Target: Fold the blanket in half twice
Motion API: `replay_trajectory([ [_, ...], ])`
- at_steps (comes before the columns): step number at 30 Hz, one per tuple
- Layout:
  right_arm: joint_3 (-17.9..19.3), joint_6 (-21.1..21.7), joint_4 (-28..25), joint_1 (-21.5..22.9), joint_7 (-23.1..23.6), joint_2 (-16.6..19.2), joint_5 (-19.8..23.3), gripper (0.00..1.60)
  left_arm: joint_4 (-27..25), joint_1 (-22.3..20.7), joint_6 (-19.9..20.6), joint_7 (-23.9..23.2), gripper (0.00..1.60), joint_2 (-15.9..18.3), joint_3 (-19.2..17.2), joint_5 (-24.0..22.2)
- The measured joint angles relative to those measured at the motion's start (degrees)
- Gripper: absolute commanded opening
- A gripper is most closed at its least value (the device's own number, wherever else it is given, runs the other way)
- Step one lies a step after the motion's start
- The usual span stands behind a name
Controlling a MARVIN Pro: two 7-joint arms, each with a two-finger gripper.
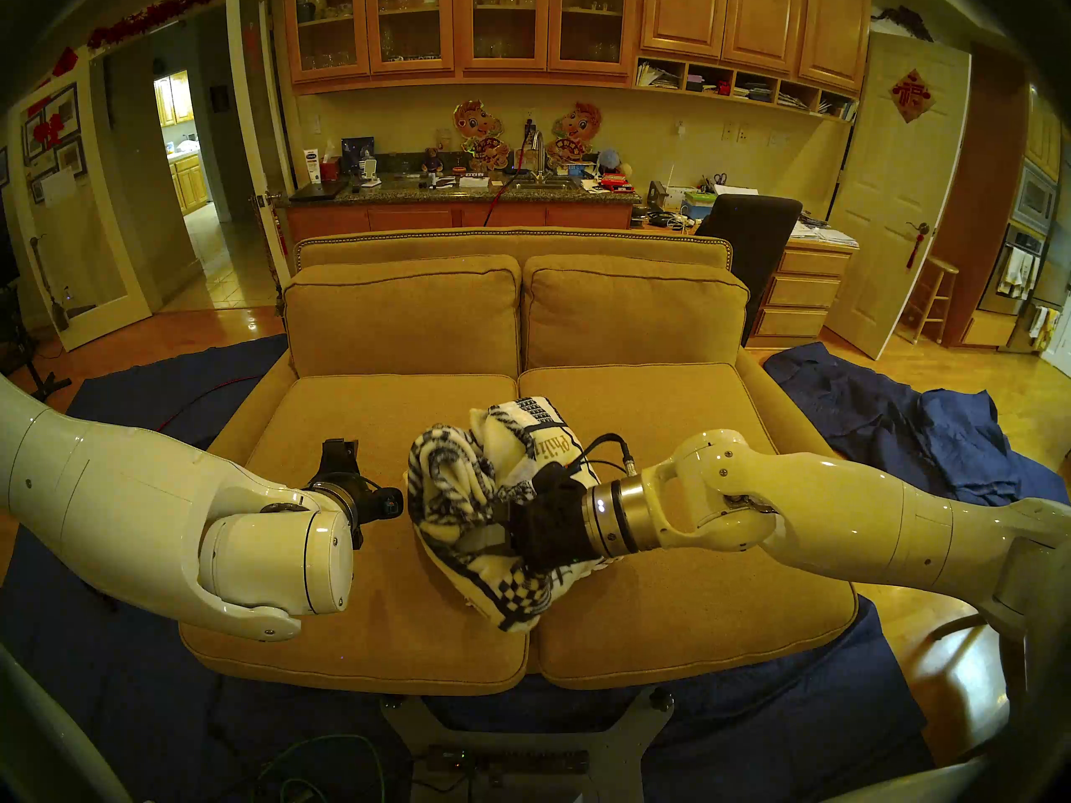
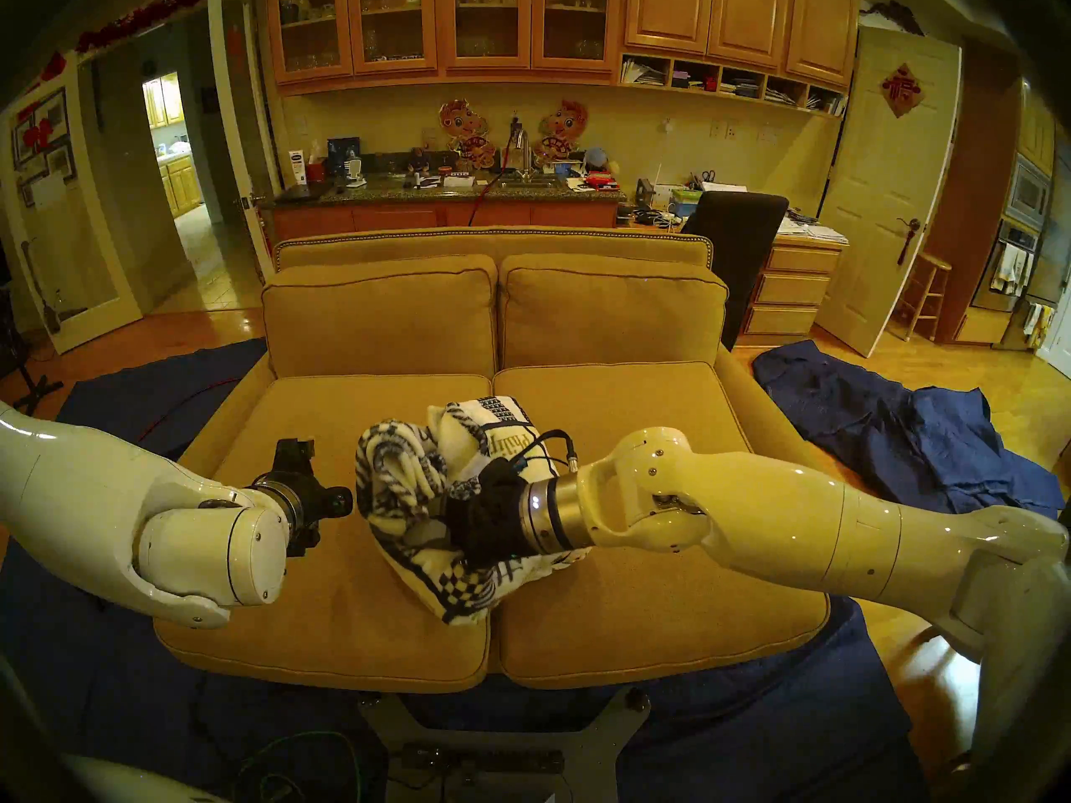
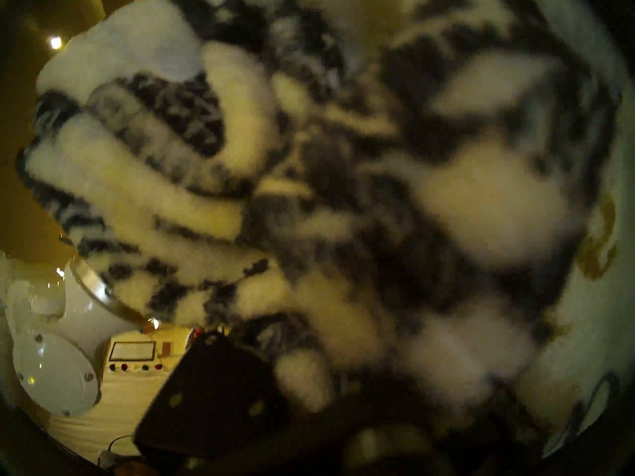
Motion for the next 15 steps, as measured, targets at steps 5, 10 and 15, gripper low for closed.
replay_trajectory([
  [5,1.59,-4.29,-0.16,0.07,-2.44,-0.72,-2.15,0.0,-0.02,0.0,0.0,0.04,1.6,0.01,0.0,0.04],
  [10,2.62,-9.27,-0.9,-0.21,-5.0,-0.99,-6.15,0.0,-0.08,0.01,0.0,0.09,1.6,0.03,0.0,0.07],
  [15,2.9,-14.53,-2.65,-1.67,-7.26,-0.99,-11.32,0.0,-0.22,0.02,0.0,0.15,1.6,0.07,-0.01,0.09],
])
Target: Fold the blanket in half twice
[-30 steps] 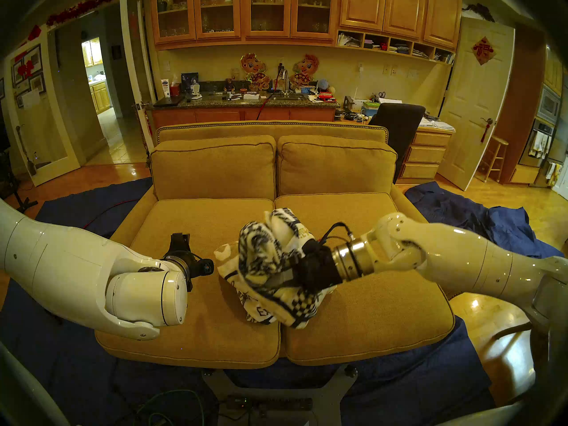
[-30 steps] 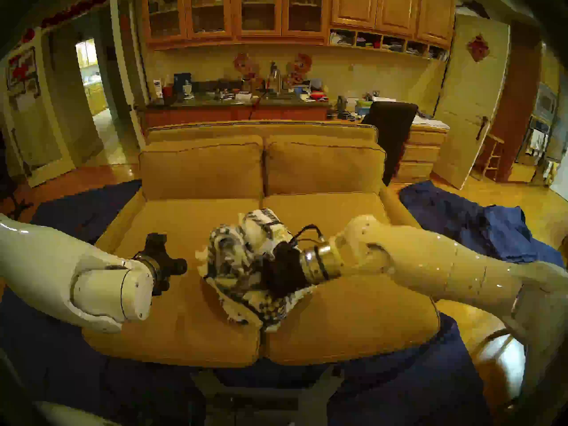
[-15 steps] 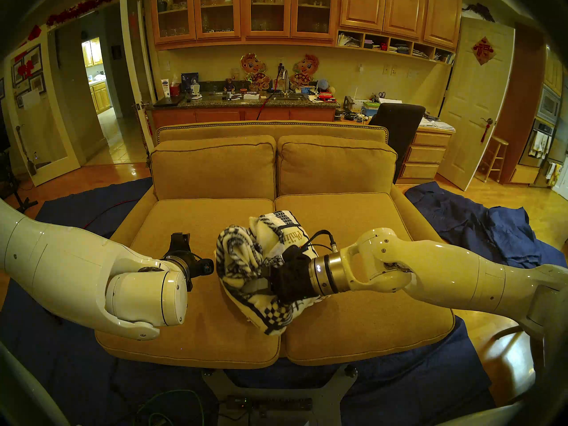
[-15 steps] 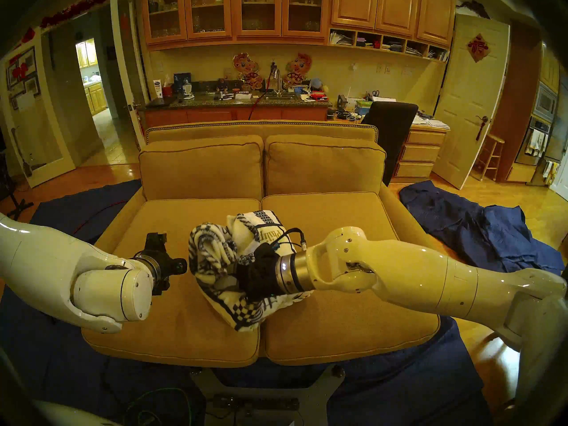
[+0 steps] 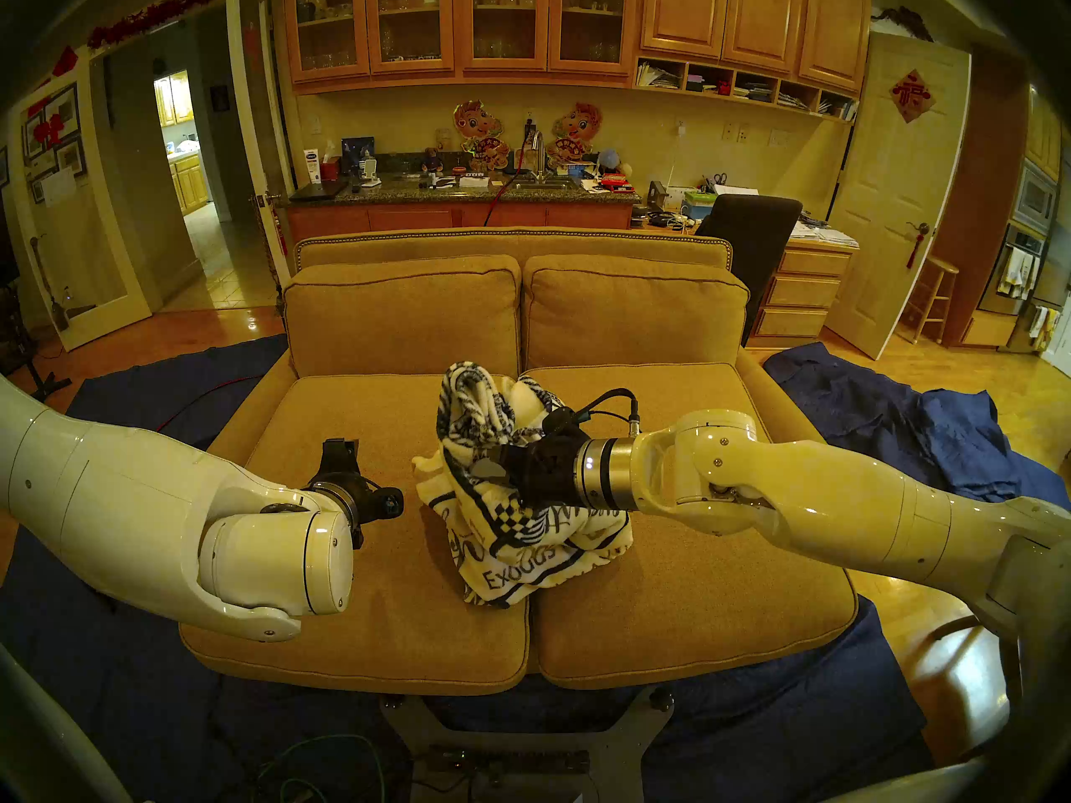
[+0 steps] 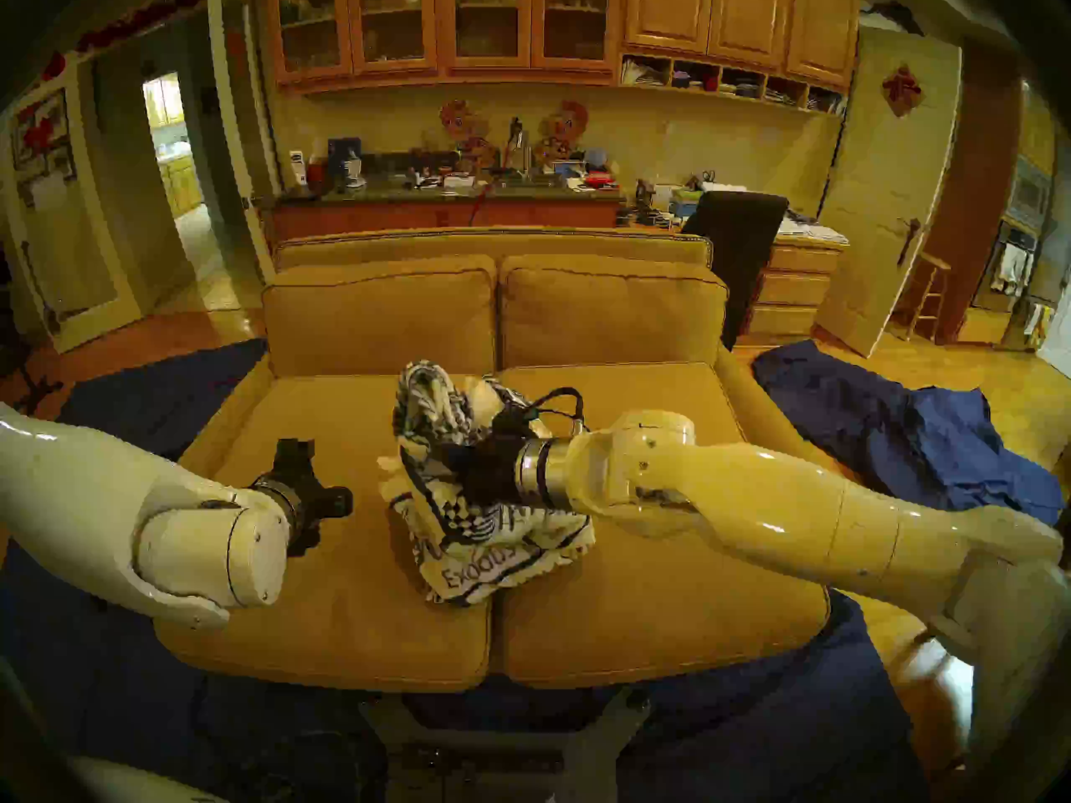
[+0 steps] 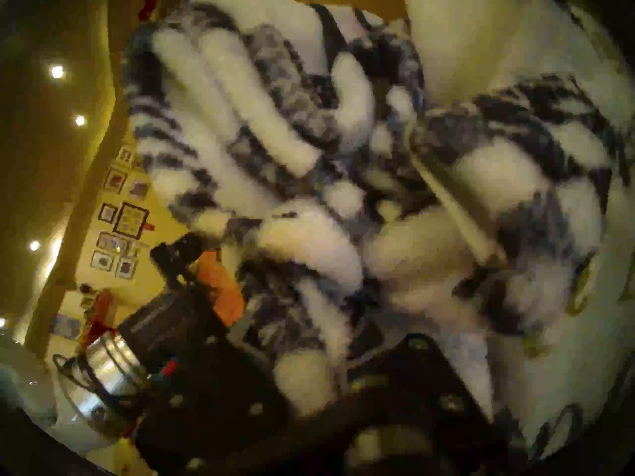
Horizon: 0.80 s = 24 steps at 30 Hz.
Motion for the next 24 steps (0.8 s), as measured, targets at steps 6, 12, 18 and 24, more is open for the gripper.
replay_trajectory([
  [6,-2.14,-5.45,-1.98,-2.89,-1.63,-0.01,-7.08,0.0,-0.2,0.01,0.0,0.01,1.6,0.06,-0.01,0.02],
  [12,-5.51,-10.87,-2.52,-6.11,-2.49,-0.06,-15.02,0.0,-0.35,0.03,0.0,0.04,1.6,0.13,-0.01,0.03],
  [18,-7.31,-16.95,-3.15,-9.37,-3.46,-0.68,-22.4,0.0,-0.48,0.09,0.0,0.05,1.6,0.22,-0.01,0.01],
  [24,-7.14,-22.5,-4.65,-12.56,-6.32,-1.75,-26.61,0.58,-0.6,0.23,0.0,0.06,1.6,0.28,-0.01,-0.13],
])
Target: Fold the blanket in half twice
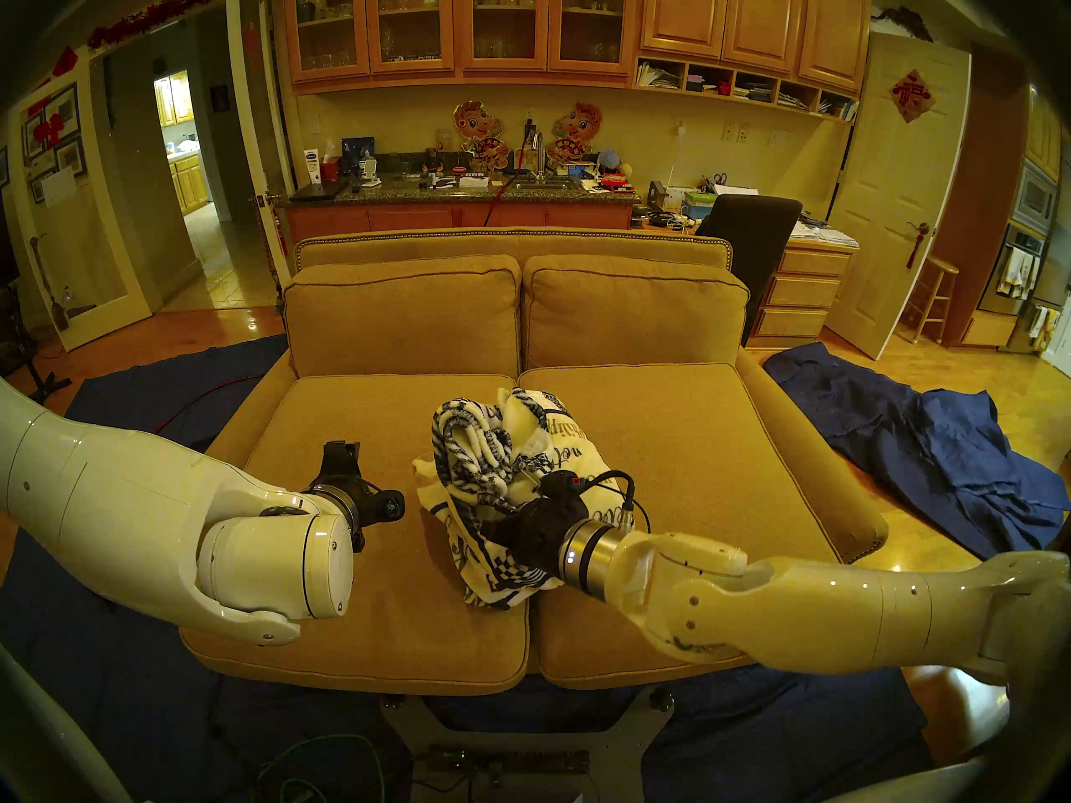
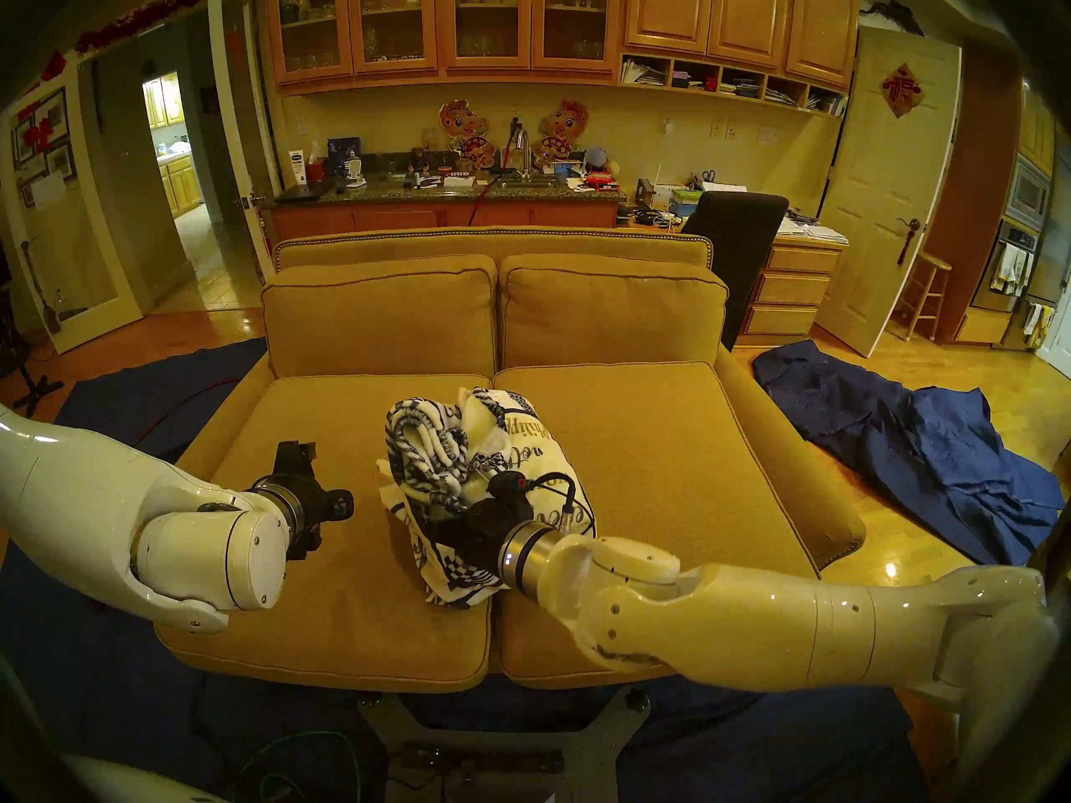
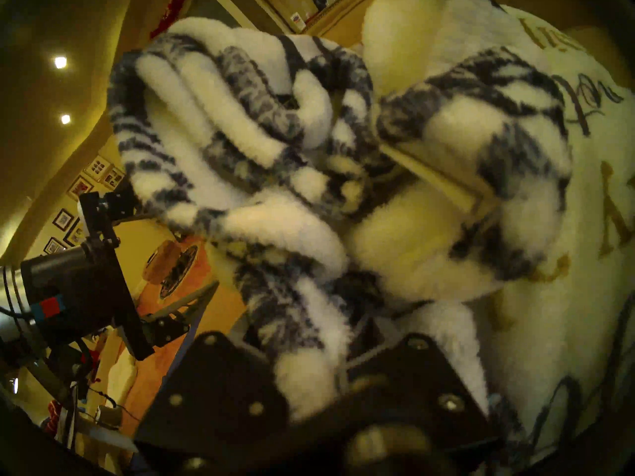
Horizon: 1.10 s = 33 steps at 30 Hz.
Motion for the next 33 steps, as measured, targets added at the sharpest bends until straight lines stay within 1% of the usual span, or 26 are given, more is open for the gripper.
replay_trajectory([
  [1,0.17,-0.96,-0.43,-0.47,-0.8,-0.13,-0.23,0.68,-0.02,0.03,0.0,0.0,1.6,0.0,0.0,-0.06],
  [2,0.32,-1.81,-0.84,-0.87,-1.56,-0.23,-0.41,0.73,-0.04,0.05,0.0,0.0,1.6,0.0,0.0,-0.15],
  [4,0.62,-3.58,-1.78,-1.54,-3.1,-0.32,-0.5,0.87,-0.07,0.1,0.0,0.0,1.6,0.01,0.0,-0.38],
  [5,0.84,-4.75,-2.56,-1.92,-4.11,-0.32,-0.51,0.99,-0.08,0.11,0.0,0.0,1.6,0.01,0.0,-0.58],
  [6,0.96,-5.37,-3.01,-2.1,-4.66,-0.31,-0.51,1.02,-0.09,0.12,0.0,0.0,1.6,0.01,0.0,-0.73],
  [7,1.11,-6.07,-3.6,-2.31,-5.3,-0.26,-0.51,1.14,-0.1,0.14,0.0,0.0,1.6,0.01,0.0,-0.9],
  [8,1.27,-6.75,-4.24,-2.51,-5.89,-0.15,-0.51,1.15,-0.1,0.15,0.0,0.0,1.6,0.01,0.0,-1.11],
  [9,1.44,-7.34,-4.94,-2.7,-6.44,0.06,-0.51,1.2,-0.11,0.17,0.0,0.0,1.6,0.01,0.0,-1.32],
  [10,1.52,-7.66,-5.52,-2.83,-6.8,0.29,-0.51,1.2,-0.11,0.17,0.0,0.01,1.6,0.0,0.0,-1.47],
  [11,1.61,-7.97,-6.1,-2.97,-7.16,0.52,-0.51,1.29,-0.11,0.17,0.0,0.01,1.6,-0.01,0.0,-1.62],
  [12,1.65,-8.14,-6.53,-3.06,-7.36,0.73,-0.51,1.32,-0.11,0.17,0.0,0.01,1.6,-0.02,0.0,-1.71],
  [14,1.67,-8.55,-8.21,-3.44,-8.0,1.61,-0.41,1.32,-0.11,0.17,0.0,0.01,1.6,-0.07,0.0,-2.04],
  [18,1.68,-8.9,-10.75,-4.01,-8.71,3.07,-0.04,1.39,-0.11,0.17,0.0,0.01,1.6,-0.19,0.0,-2.35],
  [20,1.88,-9.07,-12.41,-4.3,-9.11,4.06,0.83,1.4,-0.11,0.17,0.0,0.01,1.6,-0.29,0.0,-2.45],
  [25,3.51,-9.31,-16.48,-4.49,-10.48,6.69,5.36,1.4,-0.1,0.09,0.0,0.01,1.6,-0.52,0.06,-2.46],
  [28,5.29,-9.43,-19.12,-4.26,-11.83,8.41,9.65,1.42,0.1,-0.12,0.0,0.01,1.6,-0.65,0.13,-2.18],
  [31,7.06,-9.61,-21.04,-3.89,-12.94,9.81,13.52,1.2,0.42,-0.36,0.0,0.01,1.6,-0.73,0.19,-1.95],
  [32,7.93,-9.79,-21.61,-3.69,-13.39,10.36,15.2,0.8,0.57,-0.48,0.0,0.01,1.6,-0.77,0.24,-1.84],
  [33,9.64,-10.21,-22.23,-3.27,-14.22,11.25,18.22,0.2,0.77,-0.7,0.0,0.01,1.6,-0.8,0.4,-1.64],
])
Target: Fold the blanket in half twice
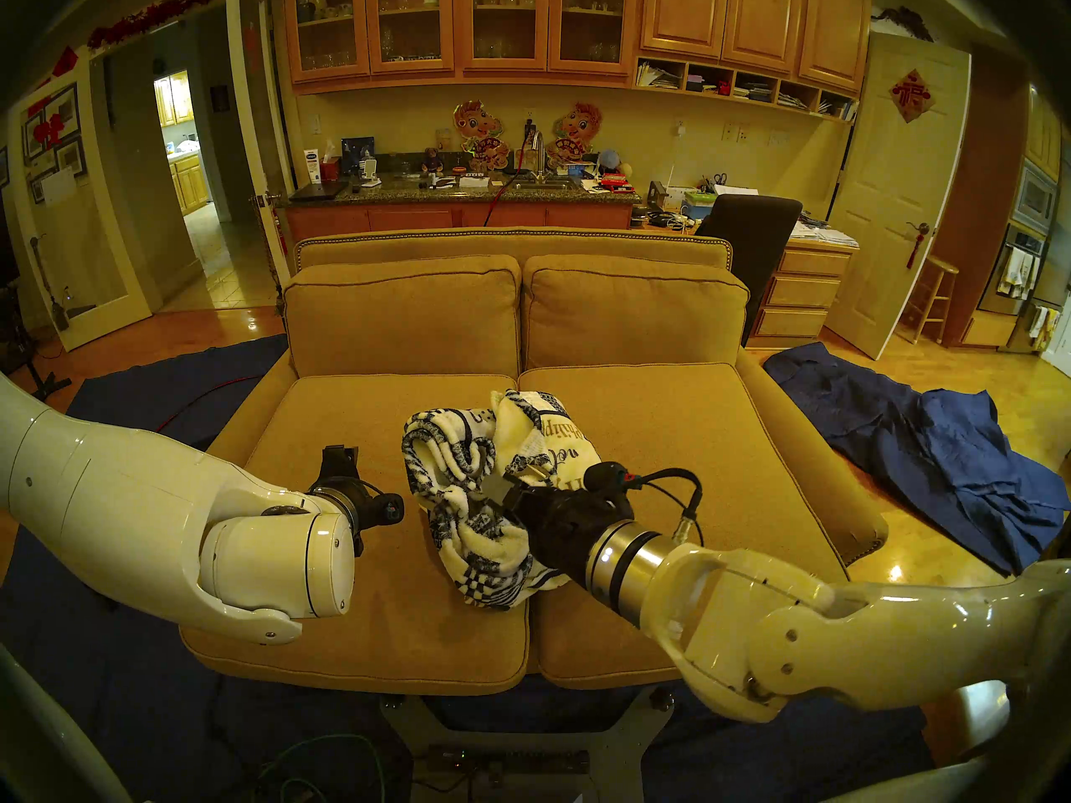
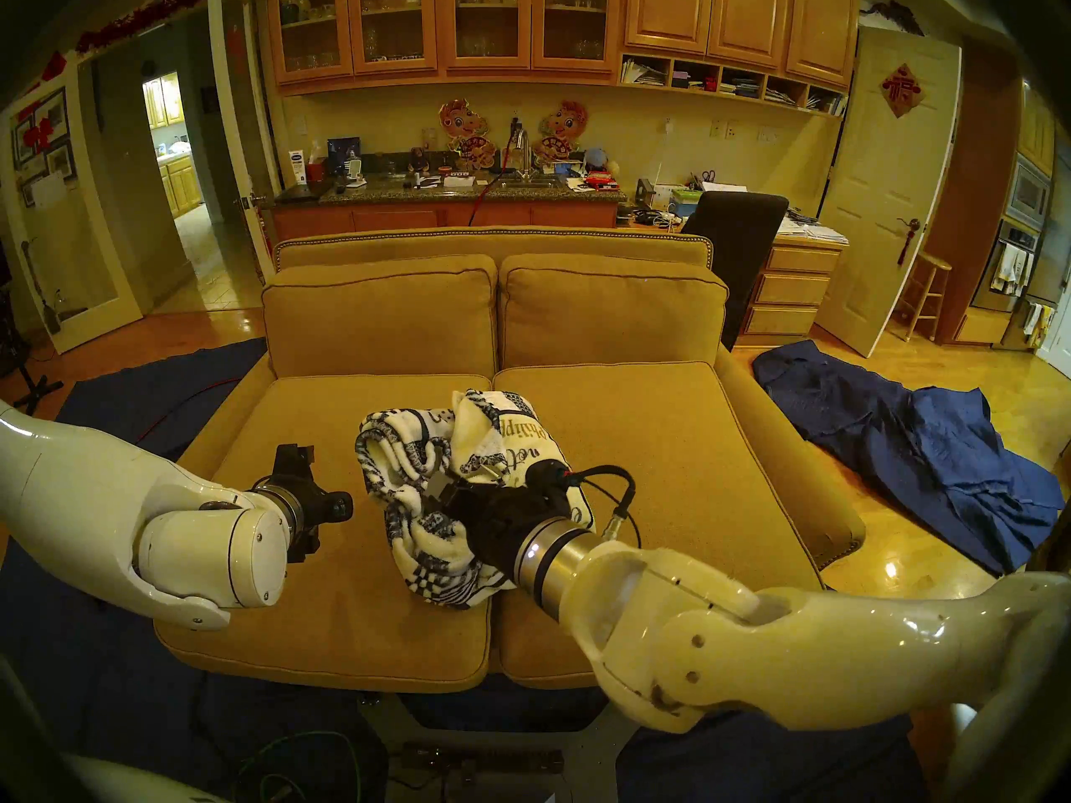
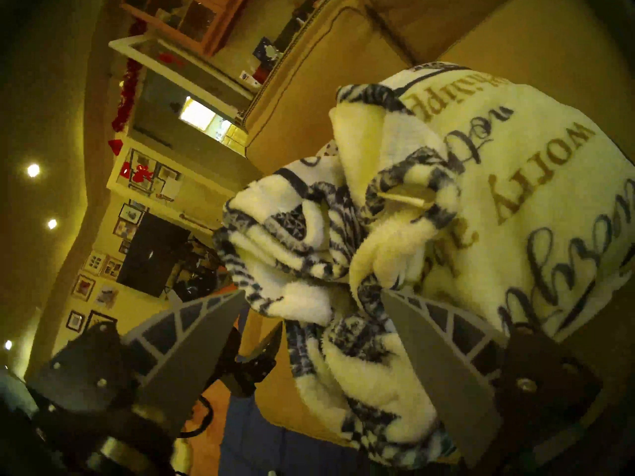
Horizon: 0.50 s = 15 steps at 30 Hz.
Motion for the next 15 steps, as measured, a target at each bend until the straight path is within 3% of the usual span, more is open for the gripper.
replay_trajectory([
  [1,0.95,-0.26,-0.17,0.25,-0.39,0.37,1.56,0.0,0.06,-0.12,0.0,0.0,1.6,-0.02,0.12,0.08],
  [7,6.05,-1.42,1.57,1.95,-2.3,0.89,9.65,0.0,-0.27,-0.89,0.0,0.0,1.6,-0.11,1.68,0.47],
  [15,7.3,-1.58,9.45,2.95,-3.01,-1.78,13.54,0.0,-2.13,-2.48,0.0,0.0,1.6,-0.3,4.77,0.49],
])
